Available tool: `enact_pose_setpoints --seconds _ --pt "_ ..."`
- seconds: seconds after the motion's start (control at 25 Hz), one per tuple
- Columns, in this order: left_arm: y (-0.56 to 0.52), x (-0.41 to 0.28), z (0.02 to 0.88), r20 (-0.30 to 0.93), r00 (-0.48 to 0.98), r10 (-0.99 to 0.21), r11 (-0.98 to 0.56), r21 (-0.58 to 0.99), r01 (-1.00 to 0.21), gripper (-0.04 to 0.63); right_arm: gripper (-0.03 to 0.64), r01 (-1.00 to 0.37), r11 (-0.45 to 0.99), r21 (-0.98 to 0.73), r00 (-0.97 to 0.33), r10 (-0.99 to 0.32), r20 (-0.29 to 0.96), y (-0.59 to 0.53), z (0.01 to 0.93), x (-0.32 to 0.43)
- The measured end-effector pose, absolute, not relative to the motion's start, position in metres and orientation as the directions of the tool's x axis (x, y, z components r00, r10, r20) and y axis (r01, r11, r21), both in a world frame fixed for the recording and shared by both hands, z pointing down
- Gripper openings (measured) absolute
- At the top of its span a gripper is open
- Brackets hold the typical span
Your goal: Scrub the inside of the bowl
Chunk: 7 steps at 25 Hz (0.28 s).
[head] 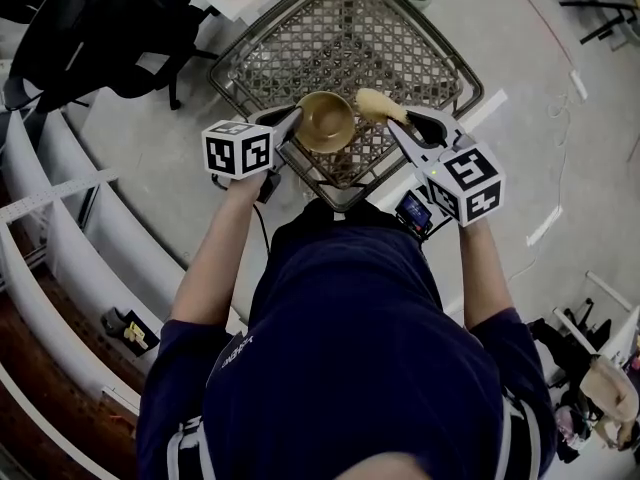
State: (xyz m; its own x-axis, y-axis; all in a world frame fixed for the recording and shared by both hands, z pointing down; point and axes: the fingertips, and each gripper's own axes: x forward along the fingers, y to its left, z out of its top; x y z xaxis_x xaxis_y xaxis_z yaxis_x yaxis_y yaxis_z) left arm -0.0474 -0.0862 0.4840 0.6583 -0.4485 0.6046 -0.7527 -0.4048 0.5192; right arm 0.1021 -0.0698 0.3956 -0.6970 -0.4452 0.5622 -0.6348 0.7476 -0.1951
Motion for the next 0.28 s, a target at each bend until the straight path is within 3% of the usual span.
enact_pose_setpoints --seconds 0.28 --pt "-0.0851 -0.0407 0.4877 0.606 0.662 -0.441 -0.414 0.517 -0.749 0.012 0.066 -0.644 0.734 -0.217 -0.695 -0.441 0.568 -0.0696 0.4031 0.1038"
